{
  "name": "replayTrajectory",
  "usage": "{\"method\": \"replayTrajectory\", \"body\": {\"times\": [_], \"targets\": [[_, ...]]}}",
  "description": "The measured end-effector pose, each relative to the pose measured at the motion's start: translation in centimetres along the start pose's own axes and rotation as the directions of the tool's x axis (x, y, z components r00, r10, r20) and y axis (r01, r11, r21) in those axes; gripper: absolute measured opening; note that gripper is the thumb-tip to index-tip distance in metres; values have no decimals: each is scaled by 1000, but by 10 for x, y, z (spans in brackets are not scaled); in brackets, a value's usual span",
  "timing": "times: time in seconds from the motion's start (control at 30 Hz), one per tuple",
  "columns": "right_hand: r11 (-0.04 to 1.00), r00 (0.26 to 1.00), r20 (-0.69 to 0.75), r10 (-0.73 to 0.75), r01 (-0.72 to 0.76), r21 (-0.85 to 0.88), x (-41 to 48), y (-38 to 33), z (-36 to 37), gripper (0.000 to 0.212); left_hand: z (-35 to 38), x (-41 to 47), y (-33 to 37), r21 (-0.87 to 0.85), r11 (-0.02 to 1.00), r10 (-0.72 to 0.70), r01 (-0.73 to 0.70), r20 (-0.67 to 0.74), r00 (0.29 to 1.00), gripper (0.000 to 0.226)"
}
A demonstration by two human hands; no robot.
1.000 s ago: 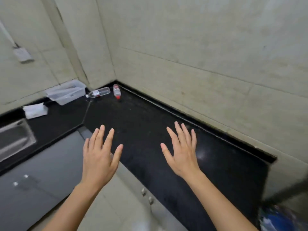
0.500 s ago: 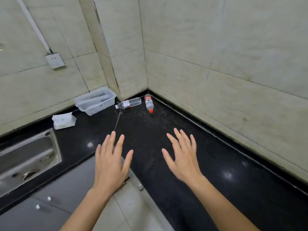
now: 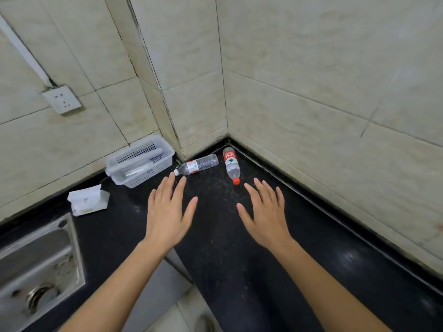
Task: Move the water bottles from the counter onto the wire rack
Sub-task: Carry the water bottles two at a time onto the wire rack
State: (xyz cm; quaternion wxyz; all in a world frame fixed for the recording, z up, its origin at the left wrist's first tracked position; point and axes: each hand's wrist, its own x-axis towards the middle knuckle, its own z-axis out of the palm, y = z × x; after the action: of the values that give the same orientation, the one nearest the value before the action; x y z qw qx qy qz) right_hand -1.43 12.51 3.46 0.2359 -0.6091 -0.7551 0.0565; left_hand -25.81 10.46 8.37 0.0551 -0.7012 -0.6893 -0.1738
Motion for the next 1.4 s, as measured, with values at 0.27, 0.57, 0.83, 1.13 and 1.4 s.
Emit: {"method": "replayTrajectory", "body": {"times": [0.27, 0.57, 0.83, 1.13, 1.4], "targets": [[977, 968, 153, 198, -182, -109, 97, -14, 101, 66, 122, 121, -92, -57, 992, 124, -115, 180, 976, 60], [832, 757, 347, 553, -519, -194, 171, -28, 171, 74, 219, 225, -176, -153, 983, 160, -97, 478, 864, 66], [662, 607, 385, 695, -750, -11, 234, -3, 238, 95, 292, 276, -222, -181, 981, 61, 74, 642, 764, 79], [417, 436, 357, 826, -899, 134, 250, 32, 282, 59, 334, 288, -241, -151, 979, 3, 133, 673, 740, 63], [327, 396, 403, 825, -916, 231, 199, -19, 282, 56, 319, 282, -224, -90, 990, -23, 112, 669, 743, 60]]}}
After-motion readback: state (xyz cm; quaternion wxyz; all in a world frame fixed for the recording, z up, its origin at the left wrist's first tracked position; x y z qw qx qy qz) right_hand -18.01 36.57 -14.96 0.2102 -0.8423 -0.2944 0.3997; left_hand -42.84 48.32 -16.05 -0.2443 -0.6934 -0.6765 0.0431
